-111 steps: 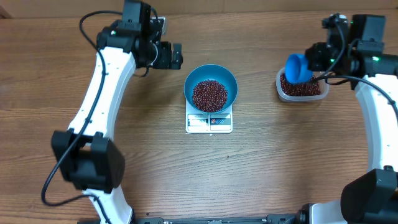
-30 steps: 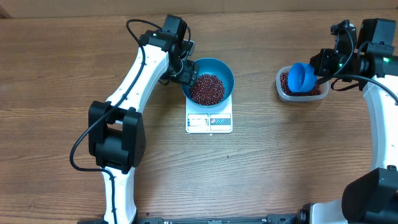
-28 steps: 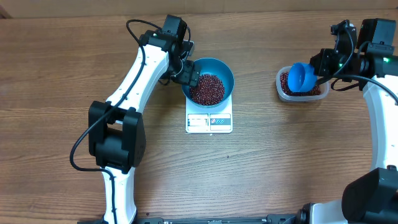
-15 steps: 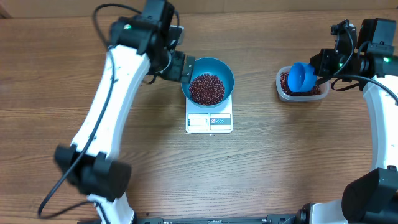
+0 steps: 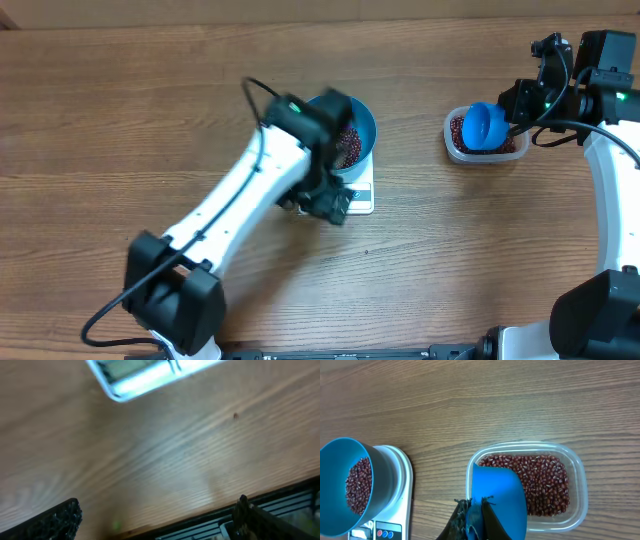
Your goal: Scoop item into bowl and weigh 150g on scale
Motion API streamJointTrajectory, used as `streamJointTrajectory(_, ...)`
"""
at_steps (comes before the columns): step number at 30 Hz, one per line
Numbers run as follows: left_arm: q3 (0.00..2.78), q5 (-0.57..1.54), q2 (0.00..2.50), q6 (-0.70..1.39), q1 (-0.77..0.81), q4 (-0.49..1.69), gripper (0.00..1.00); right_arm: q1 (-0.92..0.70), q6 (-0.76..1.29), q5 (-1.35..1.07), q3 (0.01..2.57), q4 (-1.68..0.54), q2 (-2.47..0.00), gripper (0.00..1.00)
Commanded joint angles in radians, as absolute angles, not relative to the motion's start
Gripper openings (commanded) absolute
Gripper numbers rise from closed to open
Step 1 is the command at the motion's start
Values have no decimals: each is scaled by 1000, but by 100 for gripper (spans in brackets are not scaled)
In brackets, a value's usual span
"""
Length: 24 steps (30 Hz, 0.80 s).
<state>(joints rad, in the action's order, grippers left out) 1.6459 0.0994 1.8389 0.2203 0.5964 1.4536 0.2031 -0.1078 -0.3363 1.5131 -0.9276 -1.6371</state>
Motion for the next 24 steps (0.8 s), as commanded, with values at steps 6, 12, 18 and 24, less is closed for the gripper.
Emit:
streamJointTrajectory(6, 1555, -26, 1840, 300, 659, 1327, 100, 204, -105, -342, 1539, -922, -1614, 4)
streamJointTrajectory(12, 1573, -23, 1839, 314, 572, 1283, 99, 204, -104, -327, 1538, -947, -1618, 4)
streamJointTrajectory(18, 1657, 34, 1798, 245, 501, 1223, 100, 205, 17, -224, 1475, -805, -1647, 4)
streamJointTrajectory(24, 1679, 29, 1795, 240, 469, 1199, 100, 205, 60, -107, 1459, -799, -1665, 4)
